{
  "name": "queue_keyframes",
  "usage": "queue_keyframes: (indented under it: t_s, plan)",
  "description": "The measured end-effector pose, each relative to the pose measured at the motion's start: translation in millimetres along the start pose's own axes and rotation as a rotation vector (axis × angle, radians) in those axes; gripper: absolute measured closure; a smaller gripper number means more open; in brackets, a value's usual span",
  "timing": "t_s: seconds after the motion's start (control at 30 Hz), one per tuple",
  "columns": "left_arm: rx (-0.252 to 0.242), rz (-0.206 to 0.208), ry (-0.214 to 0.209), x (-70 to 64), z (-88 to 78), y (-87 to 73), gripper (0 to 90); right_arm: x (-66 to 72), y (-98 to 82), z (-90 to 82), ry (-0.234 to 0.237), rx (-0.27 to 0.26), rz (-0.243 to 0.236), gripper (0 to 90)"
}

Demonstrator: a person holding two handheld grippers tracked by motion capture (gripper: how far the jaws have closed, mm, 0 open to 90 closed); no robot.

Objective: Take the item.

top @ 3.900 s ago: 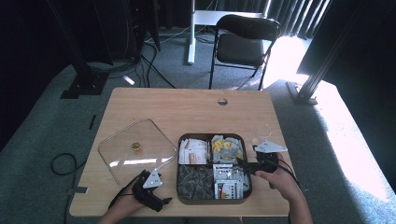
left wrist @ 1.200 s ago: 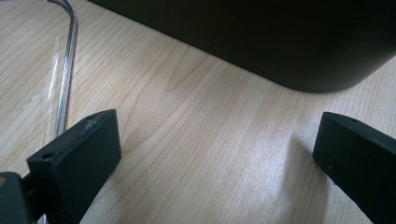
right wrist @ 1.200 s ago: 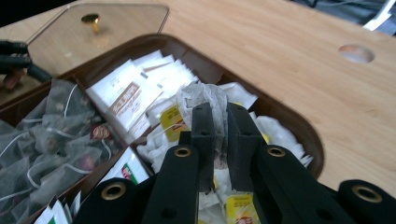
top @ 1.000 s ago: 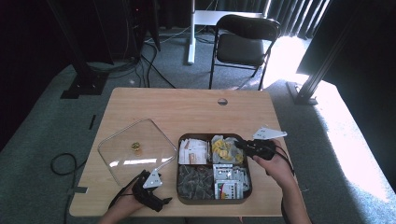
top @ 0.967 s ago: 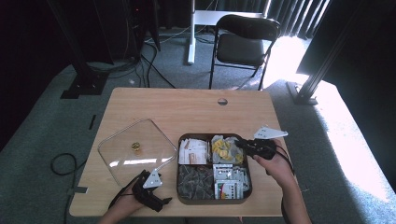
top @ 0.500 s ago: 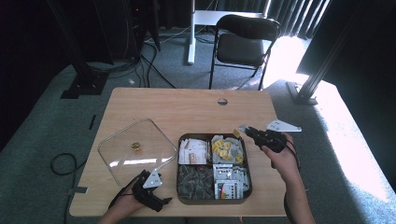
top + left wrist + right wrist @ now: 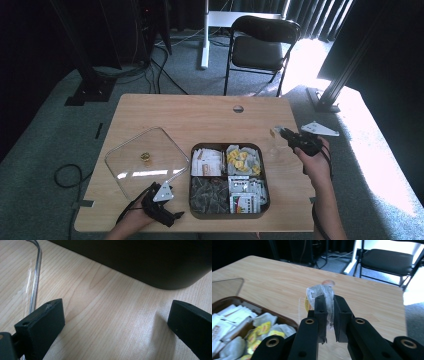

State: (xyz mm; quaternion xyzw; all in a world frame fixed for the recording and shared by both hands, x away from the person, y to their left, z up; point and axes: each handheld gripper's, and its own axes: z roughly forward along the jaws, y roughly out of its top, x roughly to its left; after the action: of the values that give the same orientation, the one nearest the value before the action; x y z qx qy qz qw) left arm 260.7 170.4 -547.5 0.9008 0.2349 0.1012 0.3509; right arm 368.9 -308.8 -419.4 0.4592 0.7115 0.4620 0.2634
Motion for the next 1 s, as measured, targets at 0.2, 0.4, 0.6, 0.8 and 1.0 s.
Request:
queue_keyframes:
  t_s: [0.2,0.4,0.6,0.8,1.0]
  plan:
    - [0.0,0.0,0.0,0.0,0.0,0.0,1.2,-10.6,-0.7,-1.9,-0.025,0.003,0.016,82.5]
    - [0.0,0.0,0.0,0.0,0.0,0.0,1.2,-16.8,-2.0,-0.8,-0.041,0.019,0.018,82.5]
    - [0.0,0.0,0.0,0.0,0.0,0.0,1.2,-22.3,-7.6,5.3,-0.045,0.036,0.044,82.4]
    - [0.0,0.0,0.0,0.0,0.0,0.0,1.2,-24.9,-13.8,15.2,-0.054,0.077,0.054,82.2]
    - [0.0,0.0,0.0,0.0,0.0,0.0,1.2,-27.5,-18.2,20.4,-0.061,0.092,0.065,81.6]
